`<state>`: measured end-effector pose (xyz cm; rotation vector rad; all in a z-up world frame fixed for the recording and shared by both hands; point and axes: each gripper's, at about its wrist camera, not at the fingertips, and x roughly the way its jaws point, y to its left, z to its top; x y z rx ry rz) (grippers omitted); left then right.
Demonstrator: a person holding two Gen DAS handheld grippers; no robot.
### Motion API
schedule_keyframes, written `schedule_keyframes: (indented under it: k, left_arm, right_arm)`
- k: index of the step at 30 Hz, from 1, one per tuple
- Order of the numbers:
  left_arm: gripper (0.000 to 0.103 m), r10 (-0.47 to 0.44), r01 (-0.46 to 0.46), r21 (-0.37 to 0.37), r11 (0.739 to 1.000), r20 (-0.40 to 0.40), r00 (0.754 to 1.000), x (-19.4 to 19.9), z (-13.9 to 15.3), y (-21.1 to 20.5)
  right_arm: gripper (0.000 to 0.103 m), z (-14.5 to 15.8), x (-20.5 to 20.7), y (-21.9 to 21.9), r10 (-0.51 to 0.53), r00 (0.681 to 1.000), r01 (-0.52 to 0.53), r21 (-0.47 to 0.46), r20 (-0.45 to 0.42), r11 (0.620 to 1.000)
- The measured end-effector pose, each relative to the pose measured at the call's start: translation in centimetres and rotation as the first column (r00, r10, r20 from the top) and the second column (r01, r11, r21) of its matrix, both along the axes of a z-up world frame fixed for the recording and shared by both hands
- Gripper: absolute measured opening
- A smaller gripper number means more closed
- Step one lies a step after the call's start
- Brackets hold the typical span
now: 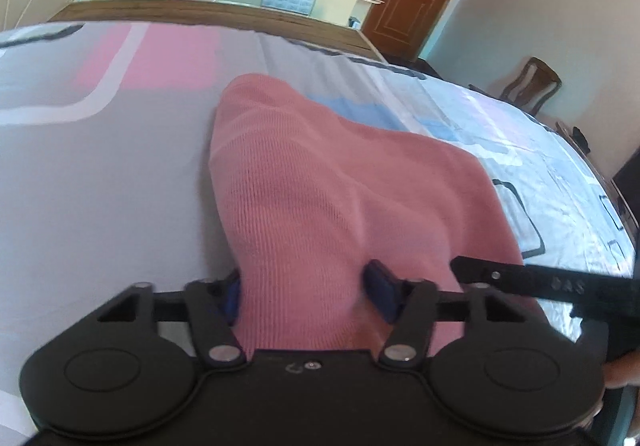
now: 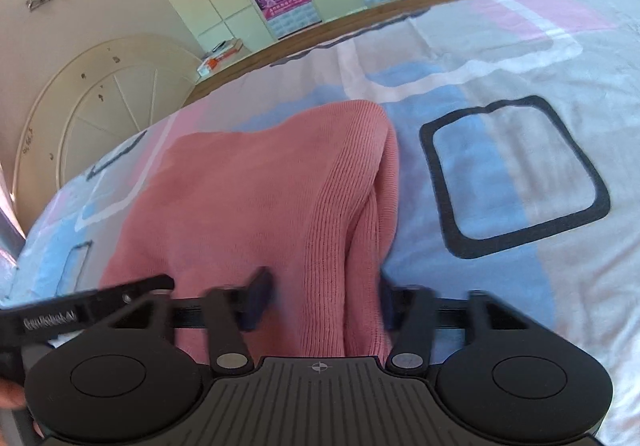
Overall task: Fold small clothes
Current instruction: 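Grasp the sweater end with both tools and fold it over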
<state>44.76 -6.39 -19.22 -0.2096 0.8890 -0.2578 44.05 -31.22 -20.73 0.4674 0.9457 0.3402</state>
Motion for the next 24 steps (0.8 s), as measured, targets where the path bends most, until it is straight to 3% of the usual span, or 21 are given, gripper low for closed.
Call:
schedule_keyframes:
  k: [3, 6, 13, 18, 24]
  left_arm:
    - [0.034, -0.009, 0.009, -0.006, 1.000, 0.012, 1.000, -0.3, 0.6, 0.0]
    - [0.029, -0.012, 0.012, -0.014, 1.000, 0.041, 0.999, -0.6, 1.4, 0.0]
    - [0.028, 0.007, -0.004, -0.029, 1.000, 0.110, 0.994, -2.4, 4.9, 1.8]
    - [0.028, 0.057, -0.056, -0.010, 0.998, 0.141, 0.988, -4.1, 7.6, 6.7]
    - [0.028, 0.113, -0.117, 0.014, 0.993, 0.165, 0.980, -6.6, 9.2, 16.1]
  right_arm:
    - [0.023, 0.0, 0.1, -0.3, 0.003, 1.000, -0.002, 0.029, -0.012, 1.000]
    - [0.021, 0.2, -0.2, -1.0, -0.032, 0.999, 0.033, 0.102, -0.010, 0.994]
    - [0.020, 4.0, -1.3, 0.4, 0.005, 0.997, -0.019, 0.170, 0.082, 0.985]
    - [0.020, 7.0, -1.3, 4.6, 0.066, 0.988, -0.093, 0.205, 0.136, 0.974]
    - [0.020, 8.6, -1.8, 14.0, 0.144, 0.975, -0.178, 0.211, 0.168, 0.961]
